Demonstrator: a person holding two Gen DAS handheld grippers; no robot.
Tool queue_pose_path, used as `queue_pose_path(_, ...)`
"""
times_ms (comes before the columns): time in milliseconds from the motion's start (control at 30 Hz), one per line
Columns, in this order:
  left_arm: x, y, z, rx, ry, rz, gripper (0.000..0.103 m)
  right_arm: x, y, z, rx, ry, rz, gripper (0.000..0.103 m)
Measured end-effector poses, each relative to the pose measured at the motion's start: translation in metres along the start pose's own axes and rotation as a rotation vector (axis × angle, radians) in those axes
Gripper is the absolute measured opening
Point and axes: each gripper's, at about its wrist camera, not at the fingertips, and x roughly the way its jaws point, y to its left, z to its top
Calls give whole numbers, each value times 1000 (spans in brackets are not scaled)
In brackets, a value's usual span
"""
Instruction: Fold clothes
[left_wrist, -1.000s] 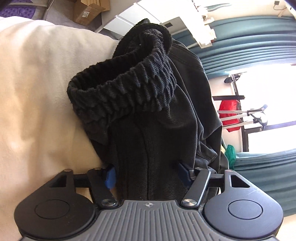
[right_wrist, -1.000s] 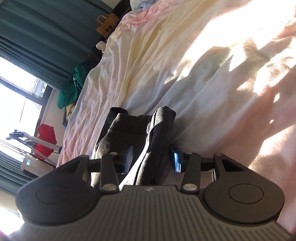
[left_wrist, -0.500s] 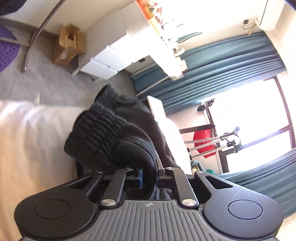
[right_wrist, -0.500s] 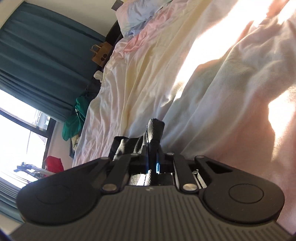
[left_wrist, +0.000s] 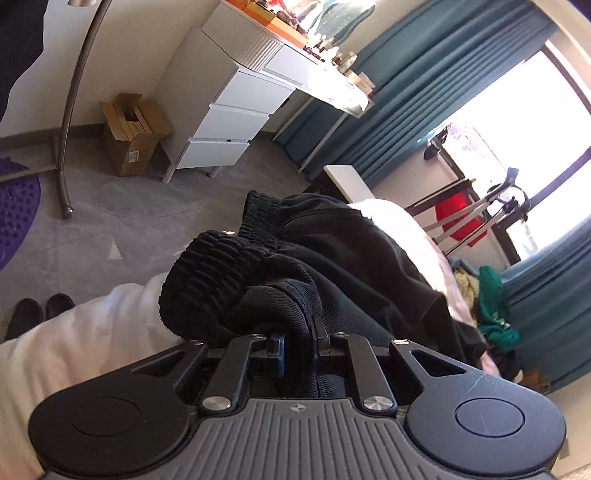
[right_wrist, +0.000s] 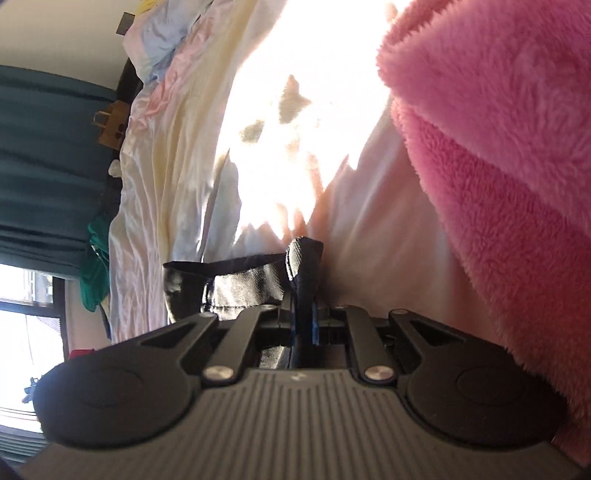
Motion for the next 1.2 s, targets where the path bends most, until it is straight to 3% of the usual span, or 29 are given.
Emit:
queue_pose_path(133, 4, -5, -12, 52, -1, 13, 20, 0, 9, -7, -53, -12, -21, 13)
queue_pose_path(233, 1, -13, -17, 104, 15, 8, 40, -2, 21, -8, -109, -22, -32, 17)
queue_pose_path(267, 0, -15, -19, 121, 23, 3, 51, -4, 28, -7, -158, -32, -30, 26)
queue_pose_path(367, -10, -18, -24, 146, 34, -12, 79, -17, 52, -10, -334, -102, -32, 70)
queue_pose_path(400, -14, -20, -26, 158, 31, -12, 87, -23, 61, -13, -389, -131, -25, 77)
queue_pose_path(500, -30, -29, -32, 230, -3, 28, 98, -41, 82, -24, -533, -215, 5, 76)
queue_pose_path(567, -42, -39, -39, 304, -47, 63, 99, -52, 93, -33, -607, -245, 53, 77)
queue_pose_path(700, -59, -65, -56, 424, -99, 67, 99, -67, 118, -61, -755, -210, 187, 77)
queue_pose_path(867, -66, -113, -82, 533, -148, -15, 100, -85, 136, -110, -926, -145, 319, 76)
queue_pose_path(1100, -53, -190, -140, 723, -191, -133, 100, -102, 142, -163, -1095, -102, 412, 76)
queue_pose_path(1200, -39, -216, -163, 758, -170, -178, 100, -109, 143, -179, -1144, -99, 442, 76)
